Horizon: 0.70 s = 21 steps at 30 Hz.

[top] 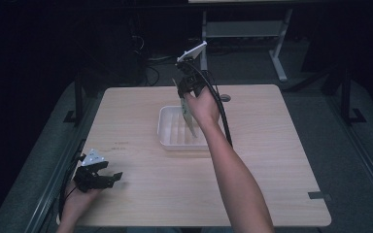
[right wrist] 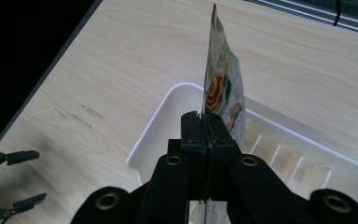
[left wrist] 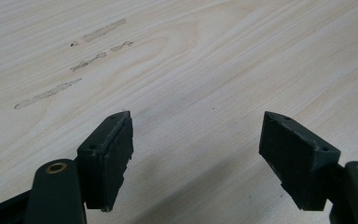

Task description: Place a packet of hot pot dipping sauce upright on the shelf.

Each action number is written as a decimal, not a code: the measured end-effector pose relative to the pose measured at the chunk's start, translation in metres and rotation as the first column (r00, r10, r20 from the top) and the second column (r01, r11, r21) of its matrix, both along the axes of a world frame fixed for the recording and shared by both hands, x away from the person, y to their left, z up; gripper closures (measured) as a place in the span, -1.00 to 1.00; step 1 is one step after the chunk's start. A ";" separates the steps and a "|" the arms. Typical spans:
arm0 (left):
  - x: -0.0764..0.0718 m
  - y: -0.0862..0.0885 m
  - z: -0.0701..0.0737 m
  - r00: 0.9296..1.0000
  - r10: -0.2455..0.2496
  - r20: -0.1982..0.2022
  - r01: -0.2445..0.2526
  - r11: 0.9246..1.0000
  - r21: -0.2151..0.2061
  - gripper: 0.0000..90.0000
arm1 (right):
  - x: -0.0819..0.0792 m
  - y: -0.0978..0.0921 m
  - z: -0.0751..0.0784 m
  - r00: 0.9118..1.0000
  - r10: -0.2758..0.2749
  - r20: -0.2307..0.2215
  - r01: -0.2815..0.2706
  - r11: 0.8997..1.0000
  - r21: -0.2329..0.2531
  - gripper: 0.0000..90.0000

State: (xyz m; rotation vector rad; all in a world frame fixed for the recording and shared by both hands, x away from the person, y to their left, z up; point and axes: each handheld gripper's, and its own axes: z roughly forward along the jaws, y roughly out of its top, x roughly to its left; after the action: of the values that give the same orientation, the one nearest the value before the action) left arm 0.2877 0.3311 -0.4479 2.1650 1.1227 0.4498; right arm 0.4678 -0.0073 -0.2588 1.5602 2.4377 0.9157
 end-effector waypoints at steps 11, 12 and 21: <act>0.001 0.001 0.000 1.000 -0.002 0.001 0.002 1.000 0.000 -0.43 | 0.008 0.007 0.000 1.000 -0.015 0.025 0.015 1.000 0.019 0.94; 0.001 0.001 0.000 1.000 -0.002 0.000 0.002 1.000 0.001 -0.43 | 0.008 0.008 0.001 1.000 -0.015 0.025 0.014 1.000 0.025 0.94; 0.000 0.001 0.000 1.000 0.001 0.001 -0.001 1.000 -0.003 -0.43 | 0.011 0.015 -0.002 1.000 -0.009 0.024 0.008 0.999 0.044 0.95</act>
State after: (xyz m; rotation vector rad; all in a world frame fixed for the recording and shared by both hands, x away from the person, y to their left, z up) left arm 0.2878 0.3316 -0.4480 2.1612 1.1232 0.4492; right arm 0.4787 0.0081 -0.2611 1.5628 2.4088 0.9877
